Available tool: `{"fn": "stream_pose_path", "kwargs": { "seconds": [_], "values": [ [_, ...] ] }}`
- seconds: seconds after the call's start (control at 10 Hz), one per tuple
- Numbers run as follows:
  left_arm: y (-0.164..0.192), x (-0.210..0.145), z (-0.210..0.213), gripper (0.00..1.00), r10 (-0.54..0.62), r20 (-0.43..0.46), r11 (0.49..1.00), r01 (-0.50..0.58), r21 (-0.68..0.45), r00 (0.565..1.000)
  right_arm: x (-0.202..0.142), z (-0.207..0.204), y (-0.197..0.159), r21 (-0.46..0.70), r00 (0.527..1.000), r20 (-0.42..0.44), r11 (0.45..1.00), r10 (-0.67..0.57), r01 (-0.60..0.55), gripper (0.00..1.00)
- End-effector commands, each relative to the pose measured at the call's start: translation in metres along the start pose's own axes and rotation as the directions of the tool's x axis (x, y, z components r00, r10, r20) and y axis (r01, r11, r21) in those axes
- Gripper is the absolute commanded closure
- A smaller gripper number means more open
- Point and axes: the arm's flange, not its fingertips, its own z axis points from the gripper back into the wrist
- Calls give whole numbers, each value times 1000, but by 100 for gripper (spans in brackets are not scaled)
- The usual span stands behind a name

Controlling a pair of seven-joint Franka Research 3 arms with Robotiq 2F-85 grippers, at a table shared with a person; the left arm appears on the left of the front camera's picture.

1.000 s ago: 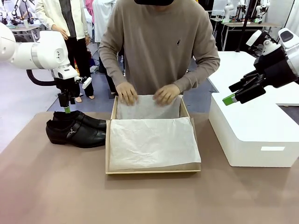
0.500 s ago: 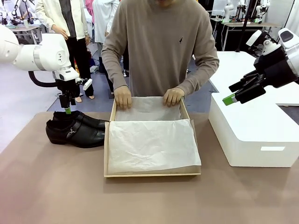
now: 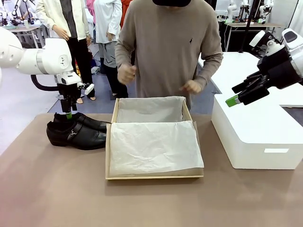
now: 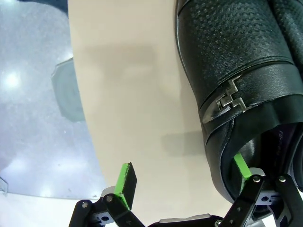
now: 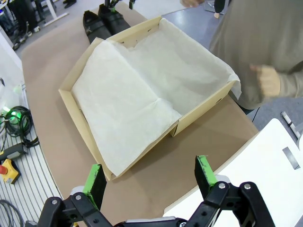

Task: Pack the shoes into the box.
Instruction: Place one shoe of the Shoes into the Shoes Box.

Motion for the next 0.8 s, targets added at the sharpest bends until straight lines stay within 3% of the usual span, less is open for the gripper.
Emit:
{"fn": "stream_pose_path", "kwargs": {
  "seconds": [0.0,0.7],
  "values": [
    [8,-2,3,0,1,-1,1000,-1,-20,1000,0,-1,-3,15,1000,20,1000,19,-19,0],
    [-11,2,32,0,-6,-4,1000,6,26,1000,0,-1,-3,15,1000,20,1000,19,-19,0]
  ]
}}
